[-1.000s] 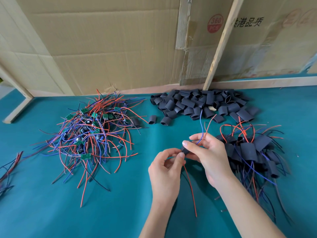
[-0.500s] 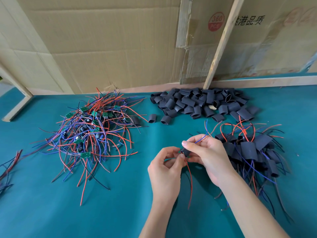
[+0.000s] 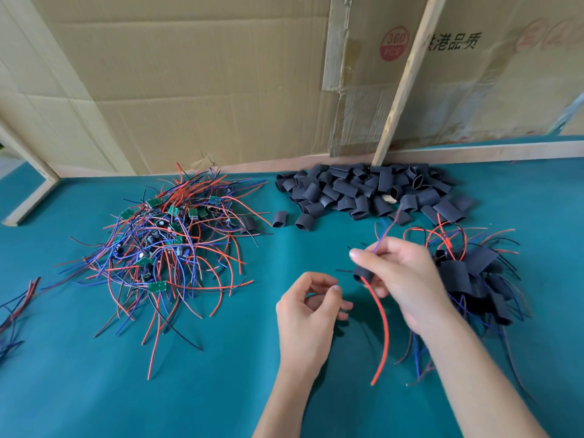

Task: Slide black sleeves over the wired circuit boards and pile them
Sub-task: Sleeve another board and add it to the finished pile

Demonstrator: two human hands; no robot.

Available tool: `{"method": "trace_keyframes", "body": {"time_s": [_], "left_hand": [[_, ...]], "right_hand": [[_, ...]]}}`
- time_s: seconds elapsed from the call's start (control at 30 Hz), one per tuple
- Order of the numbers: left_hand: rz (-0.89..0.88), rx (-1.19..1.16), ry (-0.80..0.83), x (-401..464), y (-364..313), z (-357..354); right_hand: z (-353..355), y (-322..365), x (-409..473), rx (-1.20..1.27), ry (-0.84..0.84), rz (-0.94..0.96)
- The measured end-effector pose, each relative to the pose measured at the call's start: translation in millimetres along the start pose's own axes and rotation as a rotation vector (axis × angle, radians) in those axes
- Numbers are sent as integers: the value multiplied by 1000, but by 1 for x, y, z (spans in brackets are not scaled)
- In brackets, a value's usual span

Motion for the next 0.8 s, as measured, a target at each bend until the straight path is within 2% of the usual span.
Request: {"method": "trace_keyframes", "body": {"time_s": [0.1,0.17,0.27,0.33,0.37,0.43,0.5,0.57,0.63,0.7,0.8], "left_hand": [[4,-5,-14,2,3,-1],[1,-2,-10,3,4,-1],[-11,-1,-7,3,5,-2],[-17,4,-12,5,5,-2],[-20,5,-12,5,6,-2],[-25,4,-10,4,5,-2],[-29,3,-11,4,5,-2],[-24,0,-16,4,4,-2],[-18,0,-26,3,5,-2],[-16,-6,-31,2,5,-2],[-20,-3,-22,1,6,-1]], "right_hand": [[38,18,1,-165,-65,23],[69,29,0,-419,-134,44],[111,43,-1,-837,-385,70],[122,59,4,-821,-591,154],[115,68,9,-755,-632,224],[76,79,26,-654,-531,366],[15,79,46,-701,-229,465],[-42,65,68,-799,91,480],[-82,41,88,-968,286,402],[-101,22,101,-1139,330,349],[-108,8,110,-1175,251,397]]}}
Point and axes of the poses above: each hand's wrist, its own x-axis towards the middle knuckle, its own z-axis out of the back of the hand, y = z × x, the point moved 1 cm from there along x, towards the middle knuckle, and after that the axes turned 1 degree about z, right-handed, at the moved point
